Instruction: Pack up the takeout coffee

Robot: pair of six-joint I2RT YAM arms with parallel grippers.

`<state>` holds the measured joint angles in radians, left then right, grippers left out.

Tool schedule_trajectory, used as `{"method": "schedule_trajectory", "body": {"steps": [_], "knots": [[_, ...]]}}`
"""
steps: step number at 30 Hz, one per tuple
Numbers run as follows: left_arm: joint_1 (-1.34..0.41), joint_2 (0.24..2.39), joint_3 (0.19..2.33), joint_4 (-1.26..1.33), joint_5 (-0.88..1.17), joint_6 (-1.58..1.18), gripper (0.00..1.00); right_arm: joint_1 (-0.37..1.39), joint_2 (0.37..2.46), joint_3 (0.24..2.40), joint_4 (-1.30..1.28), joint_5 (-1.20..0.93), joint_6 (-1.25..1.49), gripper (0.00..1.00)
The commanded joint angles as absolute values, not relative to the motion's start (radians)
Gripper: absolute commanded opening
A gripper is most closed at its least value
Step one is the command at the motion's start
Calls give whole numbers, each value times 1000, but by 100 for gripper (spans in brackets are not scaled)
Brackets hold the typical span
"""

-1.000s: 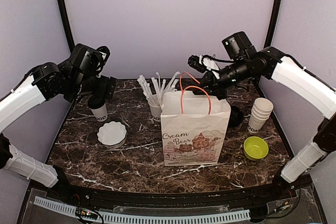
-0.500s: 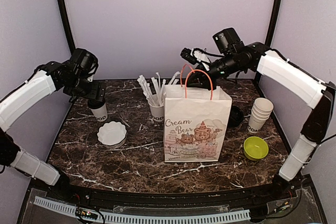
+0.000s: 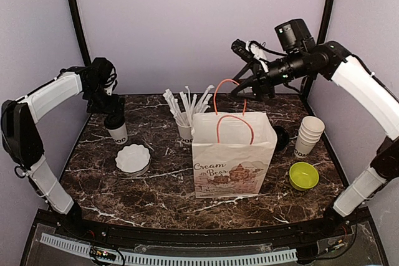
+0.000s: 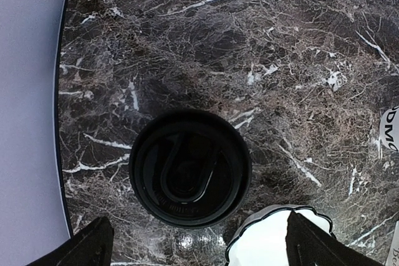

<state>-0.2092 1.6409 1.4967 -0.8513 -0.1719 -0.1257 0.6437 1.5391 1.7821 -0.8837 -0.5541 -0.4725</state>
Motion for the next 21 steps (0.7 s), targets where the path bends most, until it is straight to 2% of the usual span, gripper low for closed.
{"method": "schedule_trajectory", "body": {"steps": [1,6,14,21], "knots": [[-198,1689,1550,-889,-147,-89,99,622,1419,1746,-875,-574,-466,65],[-178,1750,1616,-930,-190,-81,97,535,1321,1664,-918,-553,-479,71],[-138,1796,1630,-934,-133,-65,92,391,1185,1422,-880,-435,-491,73],[-133,1817,1647,-934,-90,-65,89,359,1172,1359,-855,-435,-479,73]]}}
